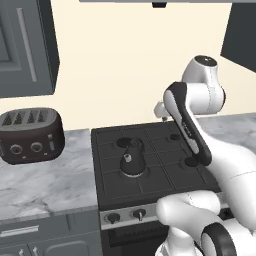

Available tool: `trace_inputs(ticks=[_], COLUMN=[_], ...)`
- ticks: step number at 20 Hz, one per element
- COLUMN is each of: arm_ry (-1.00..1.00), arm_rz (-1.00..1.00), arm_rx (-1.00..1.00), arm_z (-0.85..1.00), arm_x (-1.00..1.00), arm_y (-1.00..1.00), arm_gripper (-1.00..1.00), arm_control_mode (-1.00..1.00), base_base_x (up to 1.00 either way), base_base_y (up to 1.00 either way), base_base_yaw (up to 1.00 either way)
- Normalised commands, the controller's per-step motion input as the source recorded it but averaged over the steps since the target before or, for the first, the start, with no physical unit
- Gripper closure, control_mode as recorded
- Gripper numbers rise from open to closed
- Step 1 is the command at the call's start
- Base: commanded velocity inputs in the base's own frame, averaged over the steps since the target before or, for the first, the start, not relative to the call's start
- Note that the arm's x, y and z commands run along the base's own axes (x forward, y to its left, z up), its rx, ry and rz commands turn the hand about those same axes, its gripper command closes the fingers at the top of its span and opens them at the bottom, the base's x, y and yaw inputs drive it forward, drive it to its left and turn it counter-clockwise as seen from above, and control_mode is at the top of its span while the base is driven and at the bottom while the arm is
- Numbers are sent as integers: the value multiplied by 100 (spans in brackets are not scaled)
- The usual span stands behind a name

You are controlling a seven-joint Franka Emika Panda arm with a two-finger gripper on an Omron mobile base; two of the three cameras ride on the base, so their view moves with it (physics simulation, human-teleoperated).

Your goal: The kettle is done boiling. Turn off the stove, then wait for 300 timesteps before moving the kettle to the dining table.

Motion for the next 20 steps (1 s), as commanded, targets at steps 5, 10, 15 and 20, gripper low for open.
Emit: trace_inputs(ticks=[5, 10, 15, 20], arm_ry=[-8, -5, 0, 0], arm_rz=[0, -4, 0, 0], arm_rx=[0, 0, 0, 0], arm_z=[0, 0, 0, 0], arm_x=[-19, -13, 2, 0], arm_y=[7, 4, 0, -4], arm_gripper=[-100, -100, -100, -100], arm_control_mode=[-100, -100, -100, 100], base_base_x=[0, 0, 0, 0], base_base_y=[0, 0, 0, -30], base_base_yaw=[0, 0, 0, 0])
